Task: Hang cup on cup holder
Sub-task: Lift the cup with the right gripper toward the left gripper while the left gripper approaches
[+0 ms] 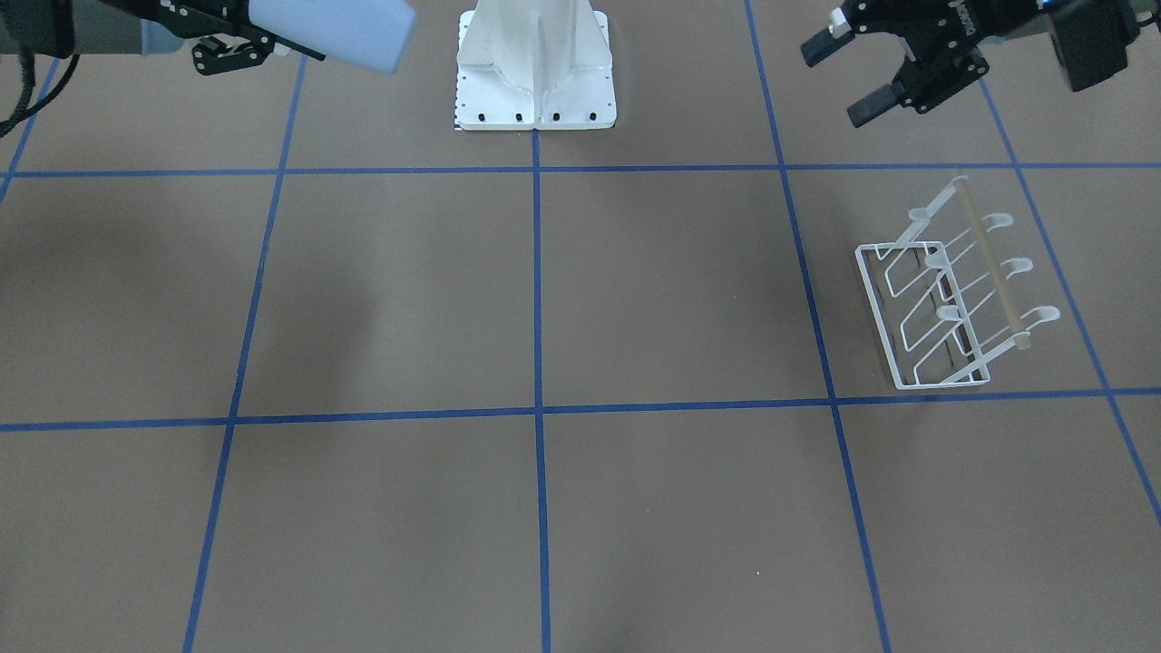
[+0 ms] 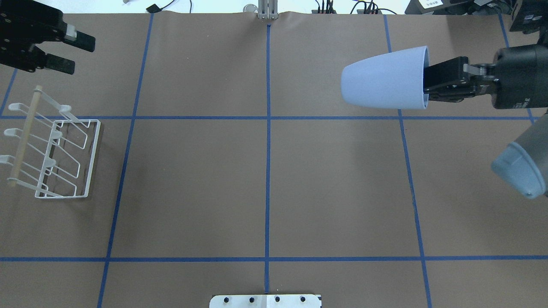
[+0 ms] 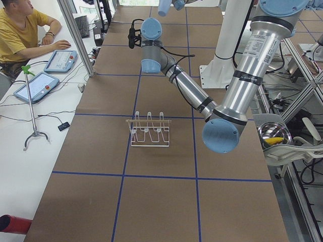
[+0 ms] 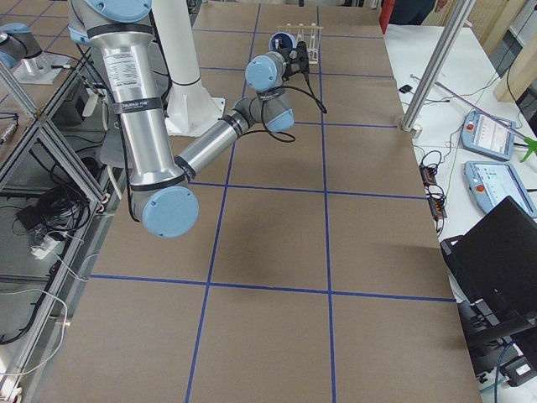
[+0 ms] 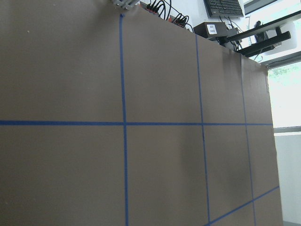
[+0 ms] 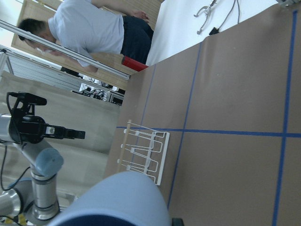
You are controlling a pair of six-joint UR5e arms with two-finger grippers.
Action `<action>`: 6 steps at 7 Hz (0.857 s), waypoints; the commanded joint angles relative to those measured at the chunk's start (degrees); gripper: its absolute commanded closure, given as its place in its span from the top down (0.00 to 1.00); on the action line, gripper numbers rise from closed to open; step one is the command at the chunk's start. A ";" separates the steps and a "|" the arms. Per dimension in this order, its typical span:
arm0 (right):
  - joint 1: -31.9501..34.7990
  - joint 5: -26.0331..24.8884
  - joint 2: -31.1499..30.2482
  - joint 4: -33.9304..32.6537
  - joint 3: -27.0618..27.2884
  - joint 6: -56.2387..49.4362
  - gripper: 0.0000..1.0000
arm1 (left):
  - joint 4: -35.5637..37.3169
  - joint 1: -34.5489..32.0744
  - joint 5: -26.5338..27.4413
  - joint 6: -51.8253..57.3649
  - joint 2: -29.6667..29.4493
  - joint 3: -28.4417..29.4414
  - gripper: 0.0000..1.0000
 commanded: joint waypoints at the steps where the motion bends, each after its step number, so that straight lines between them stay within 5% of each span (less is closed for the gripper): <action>1: -12.76 -15.78 0.55 10.17 -0.52 0.41 0.00 | -11.77 6.60 4.12 -18.26 -2.03 -0.89 0.98; 3: -18.43 -22.95 2.90 13.90 -1.05 -0.20 0.00 | -23.04 11.27 11.86 -32.28 -2.21 -0.89 0.98; 6: -28.35 -32.97 7.04 16.64 -3.50 -7.12 0.00 | -30.45 15.59 18.56 -41.27 -2.91 -1.42 0.98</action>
